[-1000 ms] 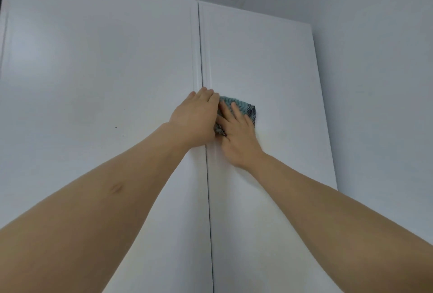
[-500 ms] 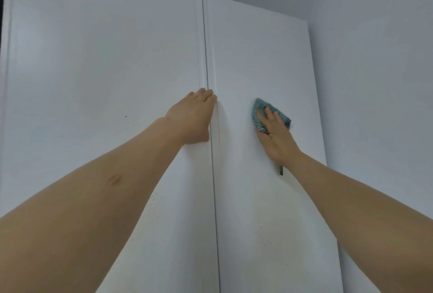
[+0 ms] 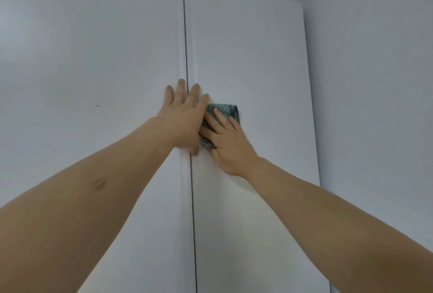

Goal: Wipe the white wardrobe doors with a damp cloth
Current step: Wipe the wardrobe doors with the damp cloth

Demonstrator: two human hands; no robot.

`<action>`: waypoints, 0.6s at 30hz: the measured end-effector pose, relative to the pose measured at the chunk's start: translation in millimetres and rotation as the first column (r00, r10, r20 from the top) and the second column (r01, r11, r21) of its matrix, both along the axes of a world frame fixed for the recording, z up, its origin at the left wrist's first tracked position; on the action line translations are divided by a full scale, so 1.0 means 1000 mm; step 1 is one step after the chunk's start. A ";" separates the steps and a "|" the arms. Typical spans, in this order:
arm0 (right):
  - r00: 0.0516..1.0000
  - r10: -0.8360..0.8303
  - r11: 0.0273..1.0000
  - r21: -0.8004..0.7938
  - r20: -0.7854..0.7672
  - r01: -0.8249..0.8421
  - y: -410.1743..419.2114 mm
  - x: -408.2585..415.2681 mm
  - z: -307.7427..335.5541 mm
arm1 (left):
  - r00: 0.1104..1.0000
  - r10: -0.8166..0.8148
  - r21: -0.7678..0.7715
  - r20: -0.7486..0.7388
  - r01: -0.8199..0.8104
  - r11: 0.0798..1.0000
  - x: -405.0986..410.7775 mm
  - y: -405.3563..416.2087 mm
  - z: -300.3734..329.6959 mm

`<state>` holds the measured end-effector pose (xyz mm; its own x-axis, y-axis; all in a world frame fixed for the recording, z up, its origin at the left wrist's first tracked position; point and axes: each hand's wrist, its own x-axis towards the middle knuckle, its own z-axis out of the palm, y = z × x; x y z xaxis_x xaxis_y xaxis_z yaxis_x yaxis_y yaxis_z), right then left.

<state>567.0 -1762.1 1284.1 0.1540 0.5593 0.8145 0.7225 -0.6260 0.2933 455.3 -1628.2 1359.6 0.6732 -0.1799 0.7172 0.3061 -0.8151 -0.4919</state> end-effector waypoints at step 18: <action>0.926 -0.017 0.795 0.557 -0.377 0.241 -0.090 0.066 0.020 | 0.998 0.050 -0.033 0.043 -0.049 0.998 0.003 -0.006 -0.009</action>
<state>632.5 -1851.7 1303.7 0.5136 -0.0518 0.8565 0.6032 -0.6881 -0.4033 458.0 -1634.5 1351.0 0.6483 -0.1232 0.7514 0.3675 -0.8136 -0.4505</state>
